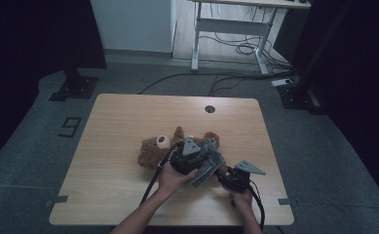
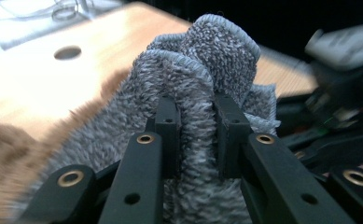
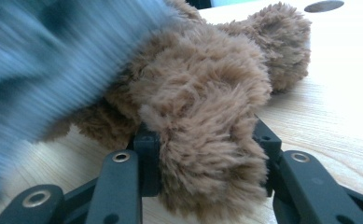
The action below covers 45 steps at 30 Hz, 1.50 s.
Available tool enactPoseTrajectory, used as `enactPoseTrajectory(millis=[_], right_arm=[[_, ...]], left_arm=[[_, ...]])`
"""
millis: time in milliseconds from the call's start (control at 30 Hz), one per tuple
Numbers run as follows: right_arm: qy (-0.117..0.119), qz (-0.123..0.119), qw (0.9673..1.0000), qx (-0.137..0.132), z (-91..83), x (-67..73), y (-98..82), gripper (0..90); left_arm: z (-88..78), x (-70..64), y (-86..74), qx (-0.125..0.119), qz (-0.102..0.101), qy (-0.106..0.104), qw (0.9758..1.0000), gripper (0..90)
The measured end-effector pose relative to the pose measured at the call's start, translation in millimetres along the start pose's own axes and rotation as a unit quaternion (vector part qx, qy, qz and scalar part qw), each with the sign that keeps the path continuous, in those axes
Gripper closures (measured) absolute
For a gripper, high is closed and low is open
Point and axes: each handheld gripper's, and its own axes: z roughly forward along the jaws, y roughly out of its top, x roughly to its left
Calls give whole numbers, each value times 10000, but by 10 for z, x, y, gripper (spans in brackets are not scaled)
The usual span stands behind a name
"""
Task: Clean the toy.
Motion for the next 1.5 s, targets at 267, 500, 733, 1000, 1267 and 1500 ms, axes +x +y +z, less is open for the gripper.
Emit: enactPoseTrajectory(millis=[267, 500, 733, 1000, 1267, 1500], right_arm=[[-65, -20, 10000, -46, 13, 19, -5, 579], [-12, -5, 10000, -28, 0, -4, 2, 580], [4, -21, 10000, -21, -6, -3, 4, 579], [19, -33, 10000, -20, -6, -6, 1, 578], [26, -30, 10000, -8, -5, -11, 2, 578], [22, -29, 10000, -5, -6, -19, 0, 578]], left_arm=[[-55, 168, -242, -99, -240, 111, 9996, 755], [-518, 500, -471, -369, -564, 447, 9967, 753], [-836, 828, -708, -546, -930, 702, 9917, 753], [-1053, 1188, -999, -410, -1304, 1113, 9843, 752], [-1036, 1316, -1095, -186, -1331, 1372, 9814, 753], [-1050, 1141, -622, -573, -1032, 1075, 9872, 754]])
